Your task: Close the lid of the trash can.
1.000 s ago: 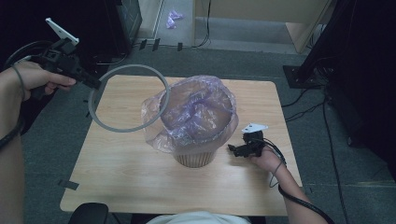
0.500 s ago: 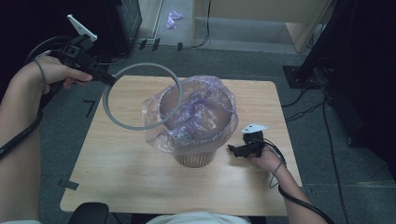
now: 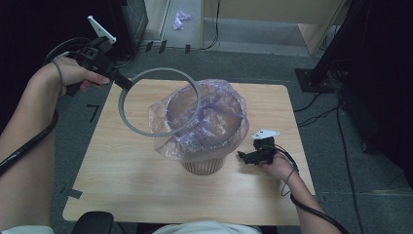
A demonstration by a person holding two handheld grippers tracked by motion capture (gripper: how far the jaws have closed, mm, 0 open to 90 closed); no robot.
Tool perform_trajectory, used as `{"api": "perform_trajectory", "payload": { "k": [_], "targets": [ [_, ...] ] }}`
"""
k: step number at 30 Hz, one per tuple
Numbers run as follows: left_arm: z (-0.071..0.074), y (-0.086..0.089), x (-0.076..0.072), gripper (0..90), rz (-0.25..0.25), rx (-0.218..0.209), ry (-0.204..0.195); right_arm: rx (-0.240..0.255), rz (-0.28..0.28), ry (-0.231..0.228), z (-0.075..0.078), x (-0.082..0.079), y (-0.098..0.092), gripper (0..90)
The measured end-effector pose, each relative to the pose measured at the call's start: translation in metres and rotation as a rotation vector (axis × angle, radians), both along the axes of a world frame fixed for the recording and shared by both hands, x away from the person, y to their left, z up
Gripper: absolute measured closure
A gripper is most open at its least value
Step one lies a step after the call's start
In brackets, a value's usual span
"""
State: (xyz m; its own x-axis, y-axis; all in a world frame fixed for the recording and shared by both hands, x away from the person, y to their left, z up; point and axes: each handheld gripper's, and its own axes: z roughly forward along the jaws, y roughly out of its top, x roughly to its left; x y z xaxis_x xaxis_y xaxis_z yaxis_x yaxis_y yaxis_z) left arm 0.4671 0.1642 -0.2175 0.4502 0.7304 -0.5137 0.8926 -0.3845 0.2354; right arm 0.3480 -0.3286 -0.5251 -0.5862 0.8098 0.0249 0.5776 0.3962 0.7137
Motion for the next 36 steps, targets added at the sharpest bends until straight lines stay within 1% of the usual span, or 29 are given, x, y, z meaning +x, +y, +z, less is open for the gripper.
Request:
{"api": "perform_trajectory", "payload": {
  "k": [5, 18, 19, 21, 24, 27, 29, 33, 36],
  "targets": [
    [0.0, -0.011, 0.003, 84.4, -0.016, -0.007, -0.002, 0.0, 0.0, 0.001, 0.0, 0.0, 0.0, 0.2],
    [0.002, -0.043, 0.011, 84.3, -0.064, 0.002, 0.005, 0.0, -0.001, 0.001, 0.0, -0.001, 0.0, 0.2],
    [0.003, -0.045, 0.011, 84.3, -0.068, -0.006, -0.003, -0.001, 0.001, 0.0, 0.0, -0.001, 0.0, 0.2],
    [0.003, -0.048, 0.013, 84.3, -0.068, -0.014, -0.003, -0.003, 0.003, -0.001, 0.0, -0.002, 0.0, 0.2],
    [0.003, -0.054, 0.014, 84.2, -0.072, -0.003, -0.005, 0.0, 0.003, -0.001, 0.0, -0.002, -0.001, 0.2],
    [0.003, -0.061, 0.014, 84.3, -0.084, -0.009, -0.012, 0.0, 0.003, -0.001, 0.0, -0.002, -0.001, 0.2],
    [0.002, -0.066, 0.014, 84.3, -0.09, -0.008, -0.013, 0.0, 0.003, -0.001, 0.0, -0.002, -0.001, 0.2],
    [-0.002, -0.074, 0.016, 84.2, -0.1, 0.01, -0.006, 0.001, 0.006, 0.0, 0.0, -0.002, -0.001, 0.2],
    [-0.003, -0.078, 0.017, 84.2, -0.107, 0.011, -0.007, 0.0, 0.007, 0.0, 0.0, -0.002, -0.001, 0.2]
  ]
}}
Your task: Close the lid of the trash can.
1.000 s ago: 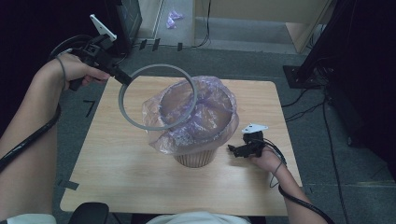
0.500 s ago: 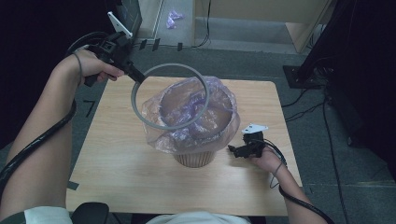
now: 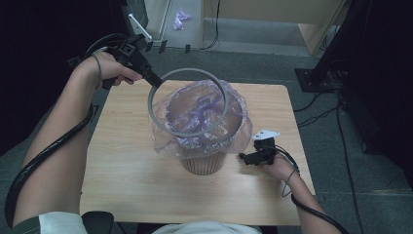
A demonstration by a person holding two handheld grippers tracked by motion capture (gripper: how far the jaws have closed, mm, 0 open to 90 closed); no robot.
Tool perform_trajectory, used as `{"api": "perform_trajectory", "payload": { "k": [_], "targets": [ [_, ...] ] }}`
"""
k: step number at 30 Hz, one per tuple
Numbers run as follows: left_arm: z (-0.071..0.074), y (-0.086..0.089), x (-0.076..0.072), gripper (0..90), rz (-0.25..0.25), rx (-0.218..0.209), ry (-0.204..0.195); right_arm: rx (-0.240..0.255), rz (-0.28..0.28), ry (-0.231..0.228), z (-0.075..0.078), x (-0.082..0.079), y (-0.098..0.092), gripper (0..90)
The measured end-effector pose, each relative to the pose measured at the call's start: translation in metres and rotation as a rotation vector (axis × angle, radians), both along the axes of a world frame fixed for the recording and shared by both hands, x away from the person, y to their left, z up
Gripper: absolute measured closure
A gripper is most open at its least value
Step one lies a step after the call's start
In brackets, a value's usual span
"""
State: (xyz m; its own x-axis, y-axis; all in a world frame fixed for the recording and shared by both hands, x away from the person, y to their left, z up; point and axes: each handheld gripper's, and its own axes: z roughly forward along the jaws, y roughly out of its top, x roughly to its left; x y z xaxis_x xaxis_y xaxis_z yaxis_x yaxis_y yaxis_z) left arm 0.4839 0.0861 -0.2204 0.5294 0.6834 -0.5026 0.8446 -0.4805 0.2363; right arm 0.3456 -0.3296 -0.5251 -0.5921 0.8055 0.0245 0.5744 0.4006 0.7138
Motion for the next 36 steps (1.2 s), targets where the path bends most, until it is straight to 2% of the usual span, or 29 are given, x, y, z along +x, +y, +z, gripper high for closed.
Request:
{"api": "perform_trajectory", "payload": {
  "k": [11, 20, 28, 36],
  "targets": [
    [-0.002, -0.021, 0.001, 84.1, -0.035, -0.011, 0.003, -0.002, 0.0, 0.0, 0.0, 0.0, 0.0, 0.0],
    [-0.007, -0.032, 0.003, 83.8, -0.049, 0.015, -0.014, -0.003, 0.002, 0.0, 0.0, 0.0, 0.0, 0.0],
    [-0.013, -0.045, 0.001, 83.8, -0.101, -0.016, -0.039, -0.002, 0.001, 0.001, 0.0, 0.0, 0.0, 0.0],
    [-0.016, -0.052, -0.004, 83.3, -0.13, -0.033, -0.076, -0.002, 0.001, 0.001, 0.0, 0.0, 0.0, 0.0]
  ]
}}
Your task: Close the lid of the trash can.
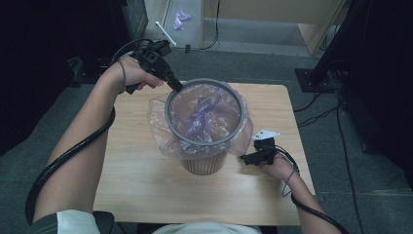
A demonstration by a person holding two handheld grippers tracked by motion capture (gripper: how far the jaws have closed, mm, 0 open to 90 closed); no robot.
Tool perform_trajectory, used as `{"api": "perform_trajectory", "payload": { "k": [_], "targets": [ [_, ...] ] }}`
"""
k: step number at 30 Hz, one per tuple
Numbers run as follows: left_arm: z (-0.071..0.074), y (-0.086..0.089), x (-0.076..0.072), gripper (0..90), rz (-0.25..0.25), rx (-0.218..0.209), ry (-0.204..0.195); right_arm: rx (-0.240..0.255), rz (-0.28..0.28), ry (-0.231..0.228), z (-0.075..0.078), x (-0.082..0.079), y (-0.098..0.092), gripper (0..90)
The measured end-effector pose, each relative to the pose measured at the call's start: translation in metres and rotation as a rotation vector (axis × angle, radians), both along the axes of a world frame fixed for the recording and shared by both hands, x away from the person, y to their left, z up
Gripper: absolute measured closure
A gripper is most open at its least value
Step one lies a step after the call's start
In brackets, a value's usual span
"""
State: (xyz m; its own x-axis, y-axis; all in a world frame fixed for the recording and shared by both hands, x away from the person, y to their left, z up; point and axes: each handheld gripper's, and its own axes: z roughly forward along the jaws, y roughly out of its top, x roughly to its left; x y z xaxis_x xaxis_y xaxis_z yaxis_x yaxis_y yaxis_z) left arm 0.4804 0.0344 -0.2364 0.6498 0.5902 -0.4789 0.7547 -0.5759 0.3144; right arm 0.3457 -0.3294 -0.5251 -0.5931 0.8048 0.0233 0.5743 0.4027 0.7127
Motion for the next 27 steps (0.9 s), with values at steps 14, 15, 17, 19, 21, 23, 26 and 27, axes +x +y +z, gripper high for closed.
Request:
{"api": "perform_trajectory", "payload": {
  "k": [14, 15, 17, 19, 21, 23, 26, 27],
  "targets": [
    [0.0014, 0.0033, -0.0057, 74.4, -0.025, -0.047, -0.079, -0.001, 0.001, -0.001, 0.0, 0.0004, 0.0, 0.0],
    [0.0028, 0.0041, -0.0063, 75.5, -0.029, -0.051, -0.089, -0.001, 0.001, -0.001, 0.0, 0.0004, 0.0, 0.0],
    [0.0037, 0.0052, -0.0063, 78.2, -0.024, -0.048, -0.088, -0.002, 0.001, -0.002, 0.0, 0.0005, 0.0, 0.0],
    [0.0021, 0.0055, -0.0059, 80.8, -0.023, -0.041, -0.08, -0.002, 0.001, -0.001, 0.0, 0.0005, 0.0, 0.0],
    [0.0001, 0.0057, -0.0052, 81.6, -0.017, -0.041, -0.069, -0.001, 0.001, -0.001, 0.0, 0.0005, 0.0, 0.0],
    [-0.0024, 0.0056, -0.0045, 82.1, -0.016, -0.035, -0.062, -0.001, 0.001, -0.002, -0.0001, 0.0005, 0.0, 0.0],
    [-0.0049, 0.0043, -0.0045, 82.4, -0.019, -0.025, -0.06, -0.001, 0.001, -0.001, 0.0, 0.0004, 0.0, 0.0],
    [-0.0049, 0.0043, -0.0044, 82.3, -0.019, -0.025, -0.059, -0.001, 0.001, -0.001, -0.0001, 0.0004, 0.0, 0.0]
  ]
}}
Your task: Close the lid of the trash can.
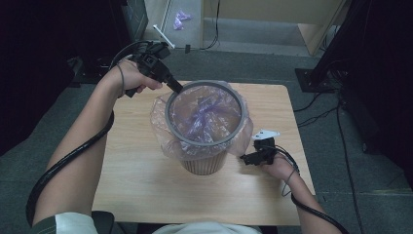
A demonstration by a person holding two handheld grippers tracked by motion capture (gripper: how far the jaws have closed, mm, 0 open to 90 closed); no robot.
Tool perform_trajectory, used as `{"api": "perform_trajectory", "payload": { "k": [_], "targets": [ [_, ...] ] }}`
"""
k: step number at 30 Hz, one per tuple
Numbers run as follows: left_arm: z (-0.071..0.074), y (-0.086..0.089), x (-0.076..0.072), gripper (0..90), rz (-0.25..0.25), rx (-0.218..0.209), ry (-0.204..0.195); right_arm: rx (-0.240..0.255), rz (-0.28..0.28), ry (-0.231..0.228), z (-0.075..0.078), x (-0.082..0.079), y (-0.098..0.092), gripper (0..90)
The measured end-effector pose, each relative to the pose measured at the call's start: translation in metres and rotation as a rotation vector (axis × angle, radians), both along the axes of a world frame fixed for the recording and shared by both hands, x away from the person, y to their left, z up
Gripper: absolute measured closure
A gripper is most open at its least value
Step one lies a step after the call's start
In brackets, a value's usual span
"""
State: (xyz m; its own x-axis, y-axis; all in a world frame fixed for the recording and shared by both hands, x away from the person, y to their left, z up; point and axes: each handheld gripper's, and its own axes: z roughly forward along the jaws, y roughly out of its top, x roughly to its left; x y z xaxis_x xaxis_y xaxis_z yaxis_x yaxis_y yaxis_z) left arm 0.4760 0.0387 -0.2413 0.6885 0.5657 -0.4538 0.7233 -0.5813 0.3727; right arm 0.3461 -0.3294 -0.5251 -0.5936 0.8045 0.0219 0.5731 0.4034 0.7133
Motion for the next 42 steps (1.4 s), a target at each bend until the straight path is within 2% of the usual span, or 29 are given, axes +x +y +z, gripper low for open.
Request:
{"api": "perform_trajectory", "payload": {
  "k": [4, 8, 10, 14, 17, 22, 29, 32, 38, 42],
  "targets": [
    [0.001, -0.001, 0.0, 81.7, -0.002, 0.003, -0.009, 0.0, 0.0, 0.0, 0.0, 0.0, 0.0, 0.0],
    [0.006, 0.002, 0.0, 73.4, -0.002, -0.065, -0.073, 0.0, 0.0, 0.0, 0.0, 0.0, 0.0, 0.0],
    [0.006, 0.004, 0.0, 69.3, -0.001, -0.07, -0.086, 0.0, 0.0, 0.0, 0.0, 0.0, 0.0, 0.0],
    [0.007, 0.009, -0.002, 62.8, -0.003, -0.066, -0.139, 0.0, 0.0, 0.0, 0.0, 0.0, 0.0, 0.0],
    [0.007, 0.013, -0.003, 59.8, -0.004, -0.082, -0.16, 0.0, 0.0, 0.001, 0.0, 0.0, 0.0, 0.0],
    [0.006, 0.021, -0.006, 55.5, 0.002, -0.065, -0.165, 0.0, 0.0, 0.001, 0.0, 0.0, 0.0, 0.0],
    [0.006, 0.034, -0.01, 52.0, 0.025, -0.055, -0.194, 0.0, 0.0, 0.0, 0.0, 0.0, 0.0, 0.0],
    [0.005, 0.04, -0.013, 50.3, 0.028, -0.038, -0.211, 0.0, 0.0, 0.001, 0.0, 0.0, 0.0, 0.0],
    [0.0, 0.053, -0.019, 47.9, 0.049, -0.043, -0.249, 0.0, 0.0, 0.001, 0.0, 0.0, 0.0, 0.0],
    [-0.008, 0.063, -0.021, 46.0, 0.071, -0.044, -0.258, 0.0, 0.0, 0.001, 0.0, 0.0, 0.0, 0.0]
  ]
}}
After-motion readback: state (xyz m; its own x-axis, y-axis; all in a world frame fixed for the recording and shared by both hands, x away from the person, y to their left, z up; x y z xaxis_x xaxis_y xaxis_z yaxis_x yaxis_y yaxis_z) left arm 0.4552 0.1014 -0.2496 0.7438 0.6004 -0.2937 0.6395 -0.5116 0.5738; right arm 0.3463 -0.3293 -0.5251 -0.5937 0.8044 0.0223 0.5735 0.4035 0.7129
